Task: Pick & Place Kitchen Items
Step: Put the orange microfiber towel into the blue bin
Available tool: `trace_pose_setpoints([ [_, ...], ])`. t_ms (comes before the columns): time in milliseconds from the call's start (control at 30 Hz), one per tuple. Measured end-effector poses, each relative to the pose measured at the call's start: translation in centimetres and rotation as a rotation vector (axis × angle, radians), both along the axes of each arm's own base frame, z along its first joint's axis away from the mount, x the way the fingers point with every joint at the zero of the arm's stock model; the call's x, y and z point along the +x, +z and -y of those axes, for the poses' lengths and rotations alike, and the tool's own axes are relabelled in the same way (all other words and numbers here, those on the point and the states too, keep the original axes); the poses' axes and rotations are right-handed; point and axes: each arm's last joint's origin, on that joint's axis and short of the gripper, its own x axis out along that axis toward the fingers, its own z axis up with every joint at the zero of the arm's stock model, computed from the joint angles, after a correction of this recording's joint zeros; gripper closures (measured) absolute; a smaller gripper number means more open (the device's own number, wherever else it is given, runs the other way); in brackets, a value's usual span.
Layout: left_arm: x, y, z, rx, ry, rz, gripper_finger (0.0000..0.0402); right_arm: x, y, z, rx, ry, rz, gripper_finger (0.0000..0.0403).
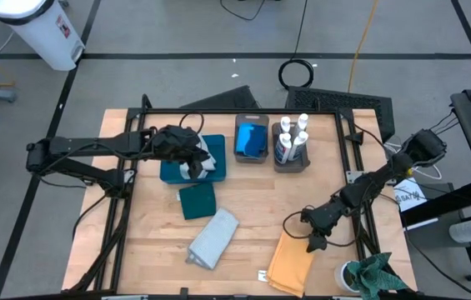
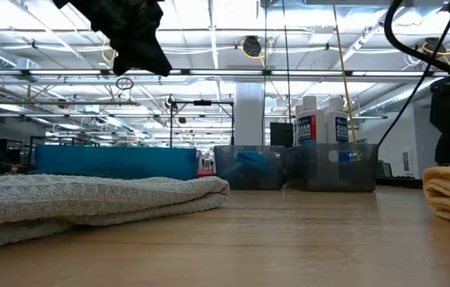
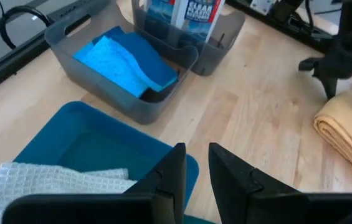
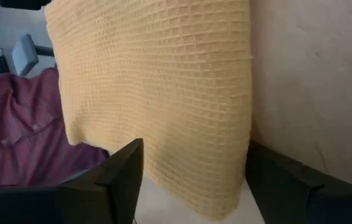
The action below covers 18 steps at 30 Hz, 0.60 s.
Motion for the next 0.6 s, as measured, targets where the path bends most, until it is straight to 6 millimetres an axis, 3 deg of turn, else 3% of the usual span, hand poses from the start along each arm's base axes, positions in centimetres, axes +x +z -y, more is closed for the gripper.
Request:
trace_pose_setpoints([
  [167,0.1,0.1,0.0,0.002,0.0,0.013,0.033,-0.1,-0.4,0.1,-0.037,0.041,0.013,0.0223],
  [433,0.1,0.1,0.0,0.0,0.002,0.016,0.033,0.0,-0.3,0.3,-0.096,0.116,0.103,0.0381],
  [600,0.2,0.3,0.0,0.01,-0.002,0.037,0.033,0.4,0.8,1.0,-0.187,0.101,0.174,0.0398],
])
